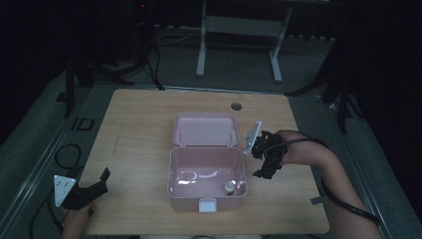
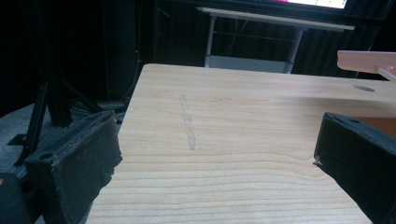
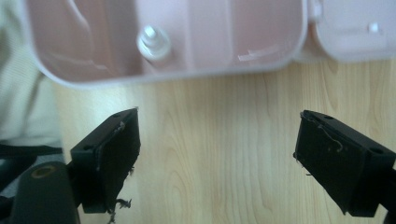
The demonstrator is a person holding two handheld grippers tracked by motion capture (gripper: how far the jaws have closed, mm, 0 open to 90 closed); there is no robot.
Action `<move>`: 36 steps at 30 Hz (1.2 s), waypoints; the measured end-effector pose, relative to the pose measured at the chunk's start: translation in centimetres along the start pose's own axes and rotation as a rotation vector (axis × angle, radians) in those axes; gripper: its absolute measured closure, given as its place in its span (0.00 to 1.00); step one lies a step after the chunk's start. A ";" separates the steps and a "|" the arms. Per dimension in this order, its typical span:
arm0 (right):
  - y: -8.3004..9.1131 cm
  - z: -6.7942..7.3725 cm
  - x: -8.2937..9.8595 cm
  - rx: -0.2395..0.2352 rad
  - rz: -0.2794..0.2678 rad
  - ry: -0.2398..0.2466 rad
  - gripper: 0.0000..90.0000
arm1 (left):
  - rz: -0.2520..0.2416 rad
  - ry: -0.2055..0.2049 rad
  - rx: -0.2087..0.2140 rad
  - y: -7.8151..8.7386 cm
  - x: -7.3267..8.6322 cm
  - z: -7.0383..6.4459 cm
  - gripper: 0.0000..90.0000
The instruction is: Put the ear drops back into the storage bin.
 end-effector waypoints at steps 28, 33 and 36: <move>-8.5 -3.7 6.8 0.177 -0.213 -0.334 0.15 | -0.005 0.002 0.001 0.0 0.0 0.0 0.00; -9.2 -4.1 7.8 0.226 -0.297 -0.408 0.15 | 0.000 0.000 0.001 0.0 0.0 0.0 0.00; -9.6 -4.7 8.2 0.272 -0.360 -0.470 0.15 | -0.004 -0.001 -0.001 0.0 0.0 0.0 0.01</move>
Point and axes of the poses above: each handheld gripper's, and its own axes: y roughly backward along the jaws, x roughly out of its underside, z roughly to its left, the point moved 8 cm from there along -y, roughly forward along the jaws, and after that the axes turned 8 degrees about -y, right-handed, at the moved point
